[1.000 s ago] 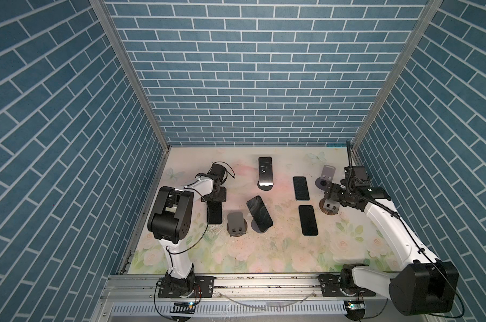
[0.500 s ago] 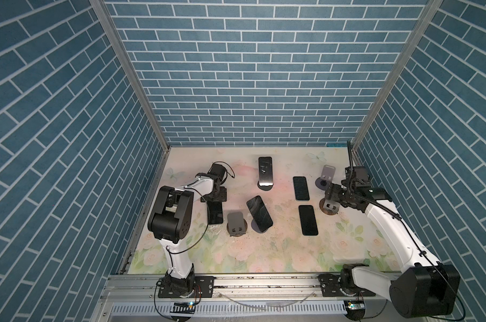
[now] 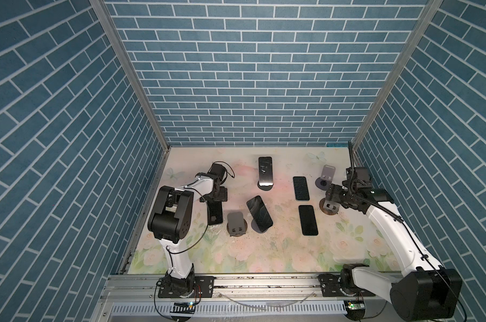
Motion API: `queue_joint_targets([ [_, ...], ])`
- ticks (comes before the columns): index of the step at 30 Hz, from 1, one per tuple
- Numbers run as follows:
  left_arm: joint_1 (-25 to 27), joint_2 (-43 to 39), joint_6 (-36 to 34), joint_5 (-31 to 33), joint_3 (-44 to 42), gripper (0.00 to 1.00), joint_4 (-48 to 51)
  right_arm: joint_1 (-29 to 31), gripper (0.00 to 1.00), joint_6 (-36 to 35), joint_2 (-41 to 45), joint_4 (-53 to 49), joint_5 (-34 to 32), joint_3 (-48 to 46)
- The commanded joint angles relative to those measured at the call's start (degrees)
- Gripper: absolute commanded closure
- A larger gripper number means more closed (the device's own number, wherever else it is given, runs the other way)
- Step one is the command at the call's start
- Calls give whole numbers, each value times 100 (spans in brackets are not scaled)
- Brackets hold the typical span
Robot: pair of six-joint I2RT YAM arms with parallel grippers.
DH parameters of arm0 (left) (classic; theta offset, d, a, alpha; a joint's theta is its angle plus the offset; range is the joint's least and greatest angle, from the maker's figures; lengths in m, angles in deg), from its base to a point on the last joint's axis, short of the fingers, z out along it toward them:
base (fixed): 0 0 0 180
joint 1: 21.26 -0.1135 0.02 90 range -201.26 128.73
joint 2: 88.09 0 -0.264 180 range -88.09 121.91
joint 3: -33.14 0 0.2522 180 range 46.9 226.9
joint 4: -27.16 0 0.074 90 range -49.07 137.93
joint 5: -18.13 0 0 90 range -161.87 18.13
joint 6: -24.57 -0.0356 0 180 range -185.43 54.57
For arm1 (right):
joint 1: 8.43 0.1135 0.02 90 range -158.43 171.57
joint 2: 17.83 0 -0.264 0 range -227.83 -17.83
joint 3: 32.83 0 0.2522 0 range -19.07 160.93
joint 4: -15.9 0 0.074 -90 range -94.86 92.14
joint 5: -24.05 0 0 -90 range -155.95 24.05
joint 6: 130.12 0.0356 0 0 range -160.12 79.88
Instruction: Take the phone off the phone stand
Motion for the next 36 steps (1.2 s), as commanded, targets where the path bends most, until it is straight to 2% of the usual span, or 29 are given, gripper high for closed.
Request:
queue_joint_targets([
  [1,-25,-314,30,-133,15,11,216,29,12,128,105,-109,-110,152],
  [5,-24,-777,58,-231,-120,1,150,29,12,125,105,-94,-110,142],
  [15,99,-2241,963,686,-827,0,186,34,13,67,-67,-89,-37,281],
  [22,222,-3611,1427,660,-1563,0,25,29,13,126,-155,42,112,203],
  [25,473,-4038,1562,556,-1697,0,182,29,13,225,-168,168,221,121],
  [30,1358,-4695,1905,1120,-2052,0,189,45,13,321,-218,394,489,27],
  [36,1924,-5130,2551,1471,-2383,0,139,240,10,427,-282,517,603,-19],
])
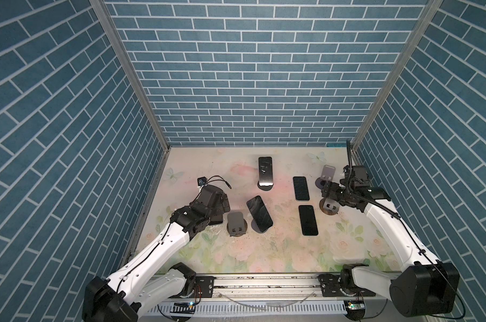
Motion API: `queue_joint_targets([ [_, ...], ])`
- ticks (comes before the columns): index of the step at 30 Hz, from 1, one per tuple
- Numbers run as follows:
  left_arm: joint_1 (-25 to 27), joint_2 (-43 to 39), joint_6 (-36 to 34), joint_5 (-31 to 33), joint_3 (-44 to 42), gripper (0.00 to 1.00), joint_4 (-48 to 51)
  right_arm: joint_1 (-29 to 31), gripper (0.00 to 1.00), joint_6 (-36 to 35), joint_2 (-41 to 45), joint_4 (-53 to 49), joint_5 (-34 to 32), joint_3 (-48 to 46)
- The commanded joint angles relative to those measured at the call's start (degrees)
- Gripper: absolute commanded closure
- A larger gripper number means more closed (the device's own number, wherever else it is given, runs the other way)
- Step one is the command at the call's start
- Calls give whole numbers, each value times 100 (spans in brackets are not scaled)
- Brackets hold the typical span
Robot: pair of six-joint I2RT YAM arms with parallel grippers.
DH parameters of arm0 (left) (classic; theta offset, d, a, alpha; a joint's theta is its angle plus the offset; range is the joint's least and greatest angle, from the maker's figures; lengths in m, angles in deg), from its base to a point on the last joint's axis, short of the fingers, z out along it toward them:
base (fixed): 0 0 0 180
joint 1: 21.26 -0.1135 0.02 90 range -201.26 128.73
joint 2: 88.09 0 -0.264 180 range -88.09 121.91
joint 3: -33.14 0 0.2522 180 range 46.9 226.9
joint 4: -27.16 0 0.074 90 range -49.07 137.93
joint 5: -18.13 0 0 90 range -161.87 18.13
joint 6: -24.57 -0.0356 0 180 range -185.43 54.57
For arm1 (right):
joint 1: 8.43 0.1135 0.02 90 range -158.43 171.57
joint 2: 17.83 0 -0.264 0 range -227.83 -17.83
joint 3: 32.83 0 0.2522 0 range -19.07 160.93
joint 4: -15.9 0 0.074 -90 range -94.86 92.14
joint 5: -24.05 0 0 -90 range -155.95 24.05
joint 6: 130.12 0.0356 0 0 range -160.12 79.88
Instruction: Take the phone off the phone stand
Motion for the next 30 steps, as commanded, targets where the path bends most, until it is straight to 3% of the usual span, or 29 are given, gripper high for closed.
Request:
queue_joint_targets([
  [1,247,-165,509,428,-183,0,62,160,8,215,-78,170,184,-34],
  [5,777,-112,820,1010,-97,0,278,439,6,286,-204,309,80,-58],
  [9,1167,48,1081,1209,-137,0,258,661,6,349,-366,416,20,-33],
  [30,2084,1078,1604,1010,-267,0,-211,835,6,393,-501,427,-42,-57],
])
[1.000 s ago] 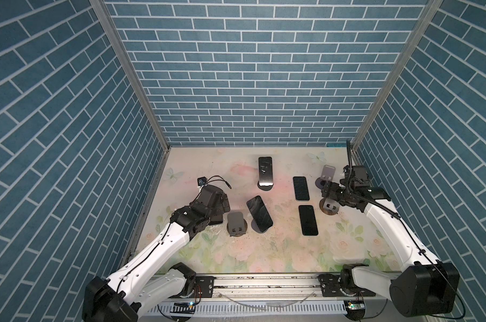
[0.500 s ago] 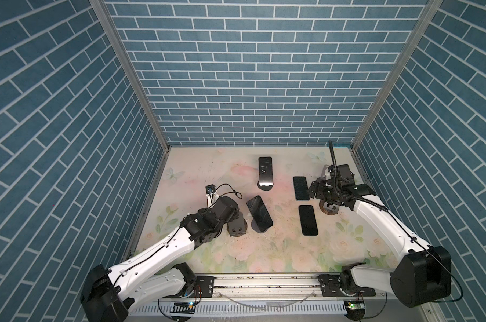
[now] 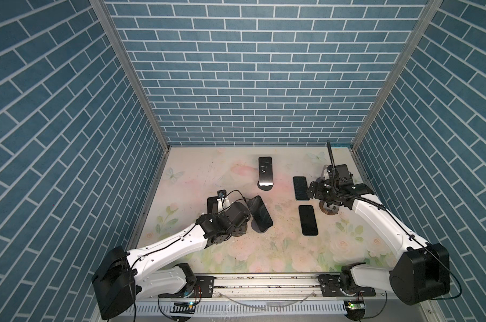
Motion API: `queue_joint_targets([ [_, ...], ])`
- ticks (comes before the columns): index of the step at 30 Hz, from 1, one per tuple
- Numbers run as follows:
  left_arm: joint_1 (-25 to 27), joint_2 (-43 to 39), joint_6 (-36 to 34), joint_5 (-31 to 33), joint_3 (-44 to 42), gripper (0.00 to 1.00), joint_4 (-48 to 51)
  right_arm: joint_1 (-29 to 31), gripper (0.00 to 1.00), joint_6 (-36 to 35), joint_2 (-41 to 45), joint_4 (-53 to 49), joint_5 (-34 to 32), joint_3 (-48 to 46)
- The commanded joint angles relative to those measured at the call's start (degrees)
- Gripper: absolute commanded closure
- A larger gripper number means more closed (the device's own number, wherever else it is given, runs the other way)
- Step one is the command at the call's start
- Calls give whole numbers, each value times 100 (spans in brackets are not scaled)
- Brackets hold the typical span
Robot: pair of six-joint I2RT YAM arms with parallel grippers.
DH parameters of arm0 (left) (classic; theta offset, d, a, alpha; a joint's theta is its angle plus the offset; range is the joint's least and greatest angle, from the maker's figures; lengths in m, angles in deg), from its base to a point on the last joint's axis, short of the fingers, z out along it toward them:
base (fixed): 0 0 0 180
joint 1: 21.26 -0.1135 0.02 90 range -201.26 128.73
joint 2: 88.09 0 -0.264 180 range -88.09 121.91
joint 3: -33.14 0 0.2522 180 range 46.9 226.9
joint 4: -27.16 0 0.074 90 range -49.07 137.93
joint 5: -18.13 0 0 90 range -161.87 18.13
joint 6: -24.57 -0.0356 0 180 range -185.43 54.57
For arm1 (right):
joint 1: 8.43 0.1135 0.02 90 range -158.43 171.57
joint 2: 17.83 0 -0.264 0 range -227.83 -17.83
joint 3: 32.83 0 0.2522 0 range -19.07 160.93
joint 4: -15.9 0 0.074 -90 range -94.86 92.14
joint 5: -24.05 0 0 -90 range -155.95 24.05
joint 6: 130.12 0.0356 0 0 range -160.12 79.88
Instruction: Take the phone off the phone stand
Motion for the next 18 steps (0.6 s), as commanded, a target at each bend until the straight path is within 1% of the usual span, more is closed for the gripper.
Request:
queue_joint_targets([
  [1,83,151,112,-11,-73,0,-117,34,6,177,17,26,-79,-60],
  [13,86,672,5,-250,-126,2,-422,34,6,142,-145,7,-57,31],
  [18,84,923,-38,-241,-68,5,-420,34,6,133,-237,3,-48,76],
])
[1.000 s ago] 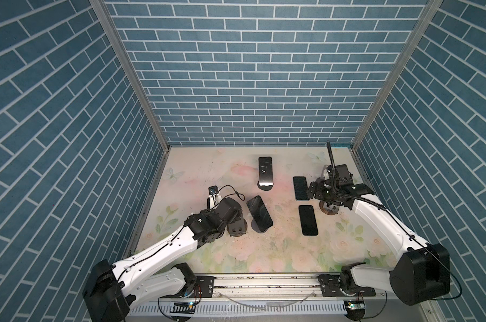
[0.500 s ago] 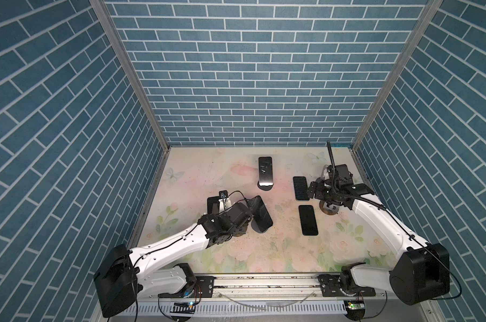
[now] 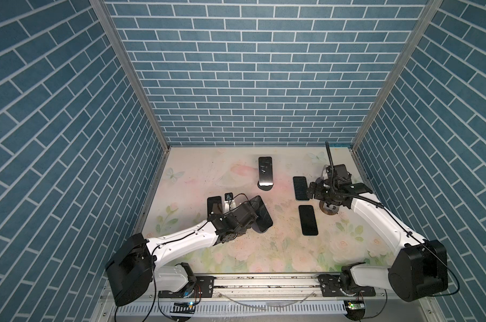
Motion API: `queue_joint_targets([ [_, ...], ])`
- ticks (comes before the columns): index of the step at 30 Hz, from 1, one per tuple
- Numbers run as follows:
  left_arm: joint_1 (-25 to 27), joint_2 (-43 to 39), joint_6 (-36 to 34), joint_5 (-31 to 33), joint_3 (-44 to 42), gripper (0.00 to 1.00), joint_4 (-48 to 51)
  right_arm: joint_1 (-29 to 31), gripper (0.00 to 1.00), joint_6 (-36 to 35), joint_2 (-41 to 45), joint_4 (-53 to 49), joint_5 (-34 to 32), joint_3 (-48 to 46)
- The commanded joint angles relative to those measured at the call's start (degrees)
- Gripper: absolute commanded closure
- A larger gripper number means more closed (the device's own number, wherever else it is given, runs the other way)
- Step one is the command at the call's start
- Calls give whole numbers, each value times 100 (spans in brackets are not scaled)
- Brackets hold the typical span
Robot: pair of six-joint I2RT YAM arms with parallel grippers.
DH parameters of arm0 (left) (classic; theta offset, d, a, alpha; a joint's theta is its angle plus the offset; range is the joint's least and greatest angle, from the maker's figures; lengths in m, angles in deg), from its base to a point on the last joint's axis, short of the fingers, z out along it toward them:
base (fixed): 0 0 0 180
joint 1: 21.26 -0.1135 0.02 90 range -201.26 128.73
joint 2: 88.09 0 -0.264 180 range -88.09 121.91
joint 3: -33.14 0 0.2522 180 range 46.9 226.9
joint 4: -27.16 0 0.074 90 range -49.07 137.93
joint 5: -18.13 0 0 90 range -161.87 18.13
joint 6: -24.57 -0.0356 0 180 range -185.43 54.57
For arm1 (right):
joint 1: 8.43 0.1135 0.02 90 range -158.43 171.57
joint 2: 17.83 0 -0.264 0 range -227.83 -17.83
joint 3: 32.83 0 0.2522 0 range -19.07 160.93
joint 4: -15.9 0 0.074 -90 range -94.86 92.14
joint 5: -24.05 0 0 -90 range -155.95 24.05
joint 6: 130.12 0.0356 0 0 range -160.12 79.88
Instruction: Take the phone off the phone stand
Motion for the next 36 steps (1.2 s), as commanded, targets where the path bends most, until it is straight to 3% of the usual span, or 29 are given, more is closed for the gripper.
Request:
queue_joint_targets([
  [1,38,149,-42,24,8,5,-2,31,6,133,-95,8,-42,84],
  [8,38,429,-67,54,72,14,-16,28,6,133,-174,30,-42,72],
  [14,40,557,-54,118,203,37,152,32,6,142,-203,59,-53,36],
  [17,38,477,-22,185,181,44,200,28,6,142,-226,83,-42,18],
  [29,17,-288,-492,452,393,48,504,32,6,148,-306,173,-24,-17],
  [36,-405,-774,-851,675,499,47,742,30,6,151,-333,228,-6,-61],
])
